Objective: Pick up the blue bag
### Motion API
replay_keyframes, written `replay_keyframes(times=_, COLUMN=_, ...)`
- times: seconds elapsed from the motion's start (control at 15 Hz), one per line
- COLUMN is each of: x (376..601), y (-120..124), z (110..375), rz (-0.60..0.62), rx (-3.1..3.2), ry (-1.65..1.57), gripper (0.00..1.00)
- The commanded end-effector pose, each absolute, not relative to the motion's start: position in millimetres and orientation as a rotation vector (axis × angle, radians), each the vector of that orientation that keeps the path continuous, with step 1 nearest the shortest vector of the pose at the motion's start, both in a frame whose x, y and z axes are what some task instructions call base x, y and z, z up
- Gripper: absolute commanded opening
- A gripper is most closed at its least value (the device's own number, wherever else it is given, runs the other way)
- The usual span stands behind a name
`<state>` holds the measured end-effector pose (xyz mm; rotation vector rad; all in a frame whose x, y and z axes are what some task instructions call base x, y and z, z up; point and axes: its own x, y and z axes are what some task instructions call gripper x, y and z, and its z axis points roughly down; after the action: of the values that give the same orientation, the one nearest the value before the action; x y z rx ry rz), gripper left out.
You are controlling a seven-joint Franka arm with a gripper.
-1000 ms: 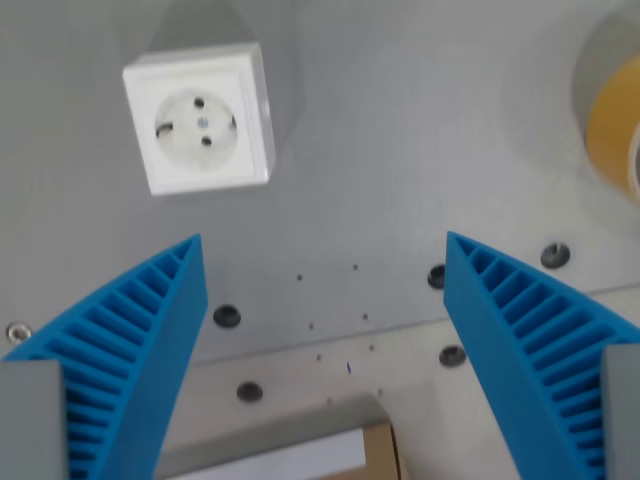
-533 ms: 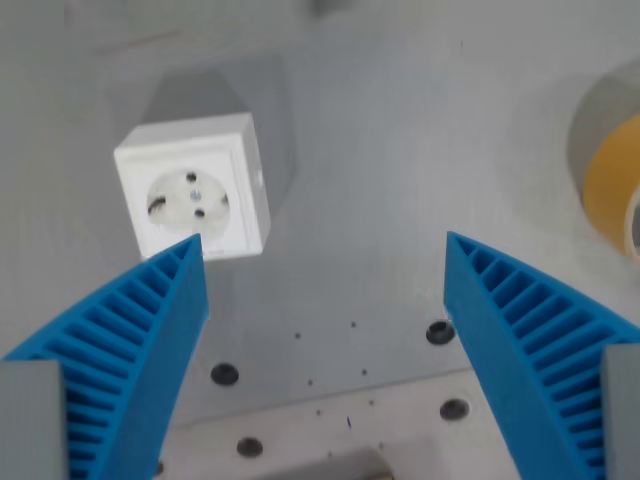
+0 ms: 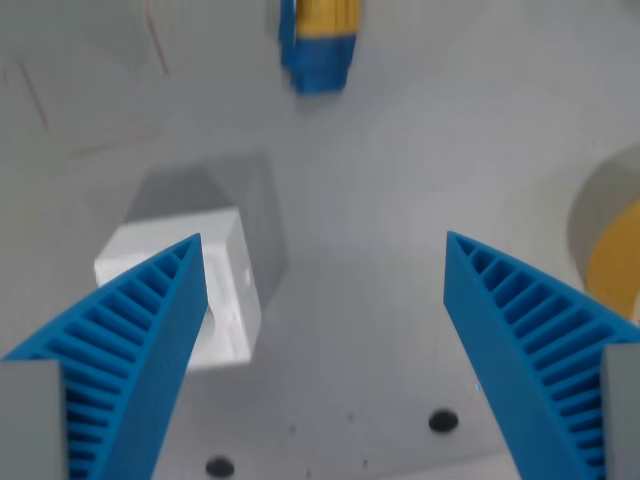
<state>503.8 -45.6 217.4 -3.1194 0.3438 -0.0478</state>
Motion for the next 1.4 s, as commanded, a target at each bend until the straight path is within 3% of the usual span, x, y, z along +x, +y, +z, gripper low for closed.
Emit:
replay_keyframes(times=0.07, x=521.4, y=-52.1, z=209.6, rz=-0.039, rx=-3.119, ry=0.432, gripper=1.0)
replay_keyframes(times=0.8, x=574.5, y=-72.0, z=171.3, rz=-0.077, rx=-3.095, ry=0.492, gripper=1.0)
replay_keyframes(times=1.4, x=610.1, y=-83.5, z=157.2, rz=-0.056, rx=-3.082, ry=0.501, gripper=1.0)
